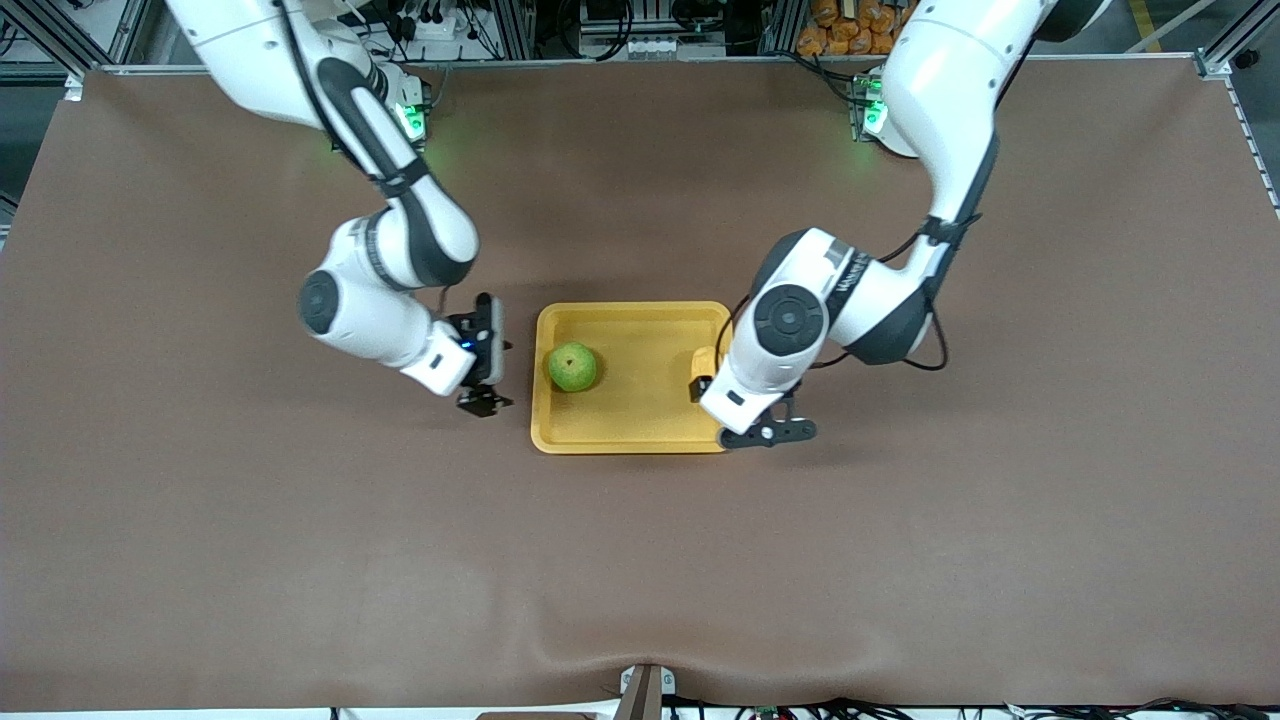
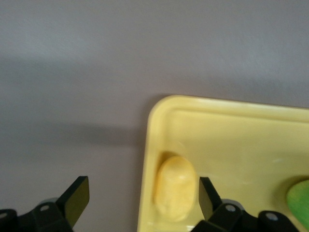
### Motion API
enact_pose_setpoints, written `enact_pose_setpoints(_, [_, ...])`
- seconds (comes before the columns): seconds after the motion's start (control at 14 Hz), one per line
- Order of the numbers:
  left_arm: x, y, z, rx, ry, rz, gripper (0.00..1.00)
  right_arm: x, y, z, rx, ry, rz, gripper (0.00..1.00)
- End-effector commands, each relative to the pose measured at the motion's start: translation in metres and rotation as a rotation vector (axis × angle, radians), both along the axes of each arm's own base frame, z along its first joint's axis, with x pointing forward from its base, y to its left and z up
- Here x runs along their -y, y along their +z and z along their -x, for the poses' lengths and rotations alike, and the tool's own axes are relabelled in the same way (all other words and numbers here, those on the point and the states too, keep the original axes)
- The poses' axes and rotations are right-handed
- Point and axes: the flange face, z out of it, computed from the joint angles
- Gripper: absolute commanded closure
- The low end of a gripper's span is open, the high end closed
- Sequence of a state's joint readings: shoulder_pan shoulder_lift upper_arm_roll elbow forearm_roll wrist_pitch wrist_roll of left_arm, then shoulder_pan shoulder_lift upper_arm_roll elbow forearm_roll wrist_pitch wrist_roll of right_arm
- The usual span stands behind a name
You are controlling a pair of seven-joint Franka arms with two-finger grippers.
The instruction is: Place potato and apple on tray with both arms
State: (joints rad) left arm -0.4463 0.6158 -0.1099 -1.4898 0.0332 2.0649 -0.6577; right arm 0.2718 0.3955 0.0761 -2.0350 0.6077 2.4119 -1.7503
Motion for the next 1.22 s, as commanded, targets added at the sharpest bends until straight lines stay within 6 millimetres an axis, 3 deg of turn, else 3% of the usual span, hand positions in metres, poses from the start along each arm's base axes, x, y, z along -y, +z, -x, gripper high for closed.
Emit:
enact_pose_setpoints(0.0, [-0.046, 0.047, -0.012, 0.003, 0.011, -0.018, 0.0, 0.075, 0.005, -0.008, -0.013, -0.006, -0.049, 0.0])
enact_pose_setpoints(0.14, [-0.077, 0.071, -0.021, 0.013, 0.056, -0.02, 0.0, 0.129, 0.006, -0.019, 0.012, -0.011, -0.054, 0.0])
enact_pose_setpoints(0.36, [-0.114, 0.1, -0.032, 0.044, 0.092, -0.01, 0.0, 0.194, 0.01, -0.039, 0.073, -0.043, -0.048, 0.0])
enact_pose_setpoints(0.72, [-0.167, 0.128, -0.04, 0.043, 0.066, -0.014, 0.0, 0.263, 0.013, -0.109, 0.101, -0.324, -0.029, 0.0])
enact_pose_setpoints(0.93, [-0.193, 0.153, -0.039, 0.052, 0.043, -0.018, 0.0, 0.292, 0.015, -0.158, 0.148, -0.468, 0.007, 0.0])
enact_pose_setpoints(1.08, [-0.207, 0.162, -0.037, 0.043, 0.05, -0.024, 0.0, 0.3, 0.008, -0.177, 0.212, -0.574, 0.045, 0.0])
enact_pose_setpoints(1.15, [-0.223, 0.166, -0.038, 0.036, 0.047, -0.026, 0.0, 0.295, 0.006, -0.182, 0.238, -0.642, 0.05, 0.0])
